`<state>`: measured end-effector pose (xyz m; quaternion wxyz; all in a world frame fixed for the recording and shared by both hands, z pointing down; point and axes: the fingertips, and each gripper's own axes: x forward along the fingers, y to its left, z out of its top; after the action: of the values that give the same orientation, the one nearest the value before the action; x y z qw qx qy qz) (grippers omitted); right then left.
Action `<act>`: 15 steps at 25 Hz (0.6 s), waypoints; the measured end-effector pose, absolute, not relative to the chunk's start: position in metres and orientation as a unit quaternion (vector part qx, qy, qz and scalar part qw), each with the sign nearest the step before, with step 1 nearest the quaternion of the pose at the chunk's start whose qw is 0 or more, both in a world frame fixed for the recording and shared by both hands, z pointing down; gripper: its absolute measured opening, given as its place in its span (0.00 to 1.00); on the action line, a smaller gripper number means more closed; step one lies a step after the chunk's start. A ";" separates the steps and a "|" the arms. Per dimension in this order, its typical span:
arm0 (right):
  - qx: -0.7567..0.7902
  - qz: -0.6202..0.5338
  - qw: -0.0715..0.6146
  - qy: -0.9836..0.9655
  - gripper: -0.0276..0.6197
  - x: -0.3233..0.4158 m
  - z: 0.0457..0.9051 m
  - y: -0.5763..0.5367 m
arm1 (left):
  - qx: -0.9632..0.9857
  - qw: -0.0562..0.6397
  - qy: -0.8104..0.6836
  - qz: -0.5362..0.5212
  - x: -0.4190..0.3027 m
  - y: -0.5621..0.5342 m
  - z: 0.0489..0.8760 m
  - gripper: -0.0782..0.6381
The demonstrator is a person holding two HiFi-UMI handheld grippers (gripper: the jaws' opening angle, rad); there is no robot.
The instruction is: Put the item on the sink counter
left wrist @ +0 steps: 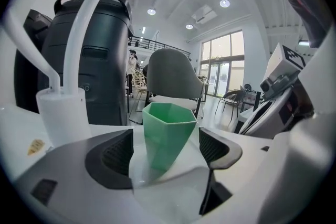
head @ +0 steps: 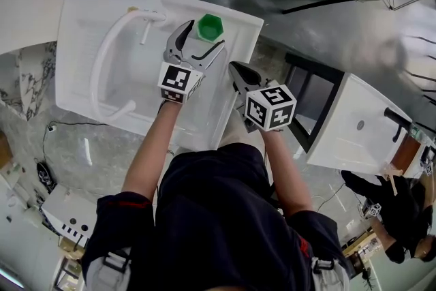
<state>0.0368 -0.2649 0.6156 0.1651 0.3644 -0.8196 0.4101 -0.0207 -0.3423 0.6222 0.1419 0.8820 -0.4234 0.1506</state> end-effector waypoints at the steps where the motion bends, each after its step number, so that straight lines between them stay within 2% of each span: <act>1: 0.364 0.409 0.165 -0.820 0.10 0.036 0.614 -0.265 | 0.881 0.145 -0.424 0.151 -0.022 -0.340 0.622 0.64; 15: 0.367 0.397 0.151 -0.827 0.10 0.021 0.595 -0.253 | 0.876 0.163 -0.423 0.163 -0.038 -0.302 0.613 0.64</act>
<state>0.0213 -0.2532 0.5946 0.1510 0.3674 -0.8273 0.3973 -0.0381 -0.3022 0.6128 0.1629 0.8765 -0.4226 0.1634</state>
